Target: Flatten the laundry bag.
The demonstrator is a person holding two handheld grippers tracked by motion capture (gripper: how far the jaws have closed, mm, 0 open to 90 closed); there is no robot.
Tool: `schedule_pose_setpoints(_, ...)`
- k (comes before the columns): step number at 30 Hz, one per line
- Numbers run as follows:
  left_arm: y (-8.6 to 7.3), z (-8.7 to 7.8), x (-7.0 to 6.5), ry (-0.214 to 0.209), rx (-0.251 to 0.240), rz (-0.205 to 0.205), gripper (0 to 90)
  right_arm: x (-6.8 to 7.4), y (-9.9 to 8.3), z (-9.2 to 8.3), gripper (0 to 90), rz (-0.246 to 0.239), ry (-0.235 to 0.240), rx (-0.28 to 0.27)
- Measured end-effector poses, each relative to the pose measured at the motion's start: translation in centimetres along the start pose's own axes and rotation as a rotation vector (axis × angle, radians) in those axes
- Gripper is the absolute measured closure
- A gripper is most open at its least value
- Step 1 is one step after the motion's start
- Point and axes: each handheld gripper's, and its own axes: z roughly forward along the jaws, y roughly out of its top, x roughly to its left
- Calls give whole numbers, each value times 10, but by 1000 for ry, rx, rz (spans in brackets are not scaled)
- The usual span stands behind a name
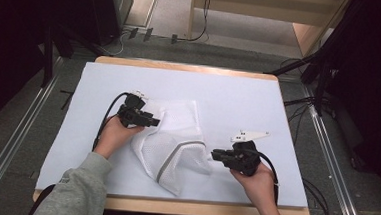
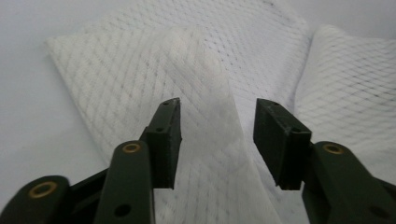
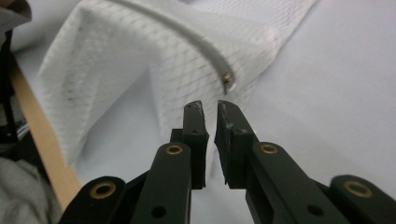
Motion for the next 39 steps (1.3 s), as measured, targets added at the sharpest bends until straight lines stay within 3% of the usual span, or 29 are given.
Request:
schedule_pose_setpoints(3,0,14,1,5,29,-10,480,-10,7,7,797,1,-23,-15)
schedule_pose_setpoints(6,0,16,2,5,13,-6,500,-16,11,13,760,0,-32,-21)
schedule_pose_setpoints(11,-2,19,-3,53,-4,45,638,-37,26,39,716,11,-51,-29)
schedule_pose_setpoints(13,-3,20,-3,50,-15,39,721,-42,31,46,704,9,-62,-35)
schedule_pose_setpoints(16,-4,21,-3,84,-22,46,788,-48,39,54,691,13,-78,-30)
schedule_pose_setpoints(19,-4,21,1,76,-30,32,896,-58,51,66,686,40,-91,-39)
schedule_pose_setpoints(22,-3,19,3,53,-27,12,900,-63,58,76,683,48,-99,-37)
schedule_pose_setpoints(26,-1,-3,8,9,-89,-21,900,-66,63,85,679,43,-103,-26)
schedule_pose_setpoints(31,-7,-37,23,0,-161,-69,900,-68,66,94,663,51,-101,-13)
schedule_pose_setpoints(39,-30,-67,53,21,-190,-162,900,-64,76,113,639,27,-104,10)
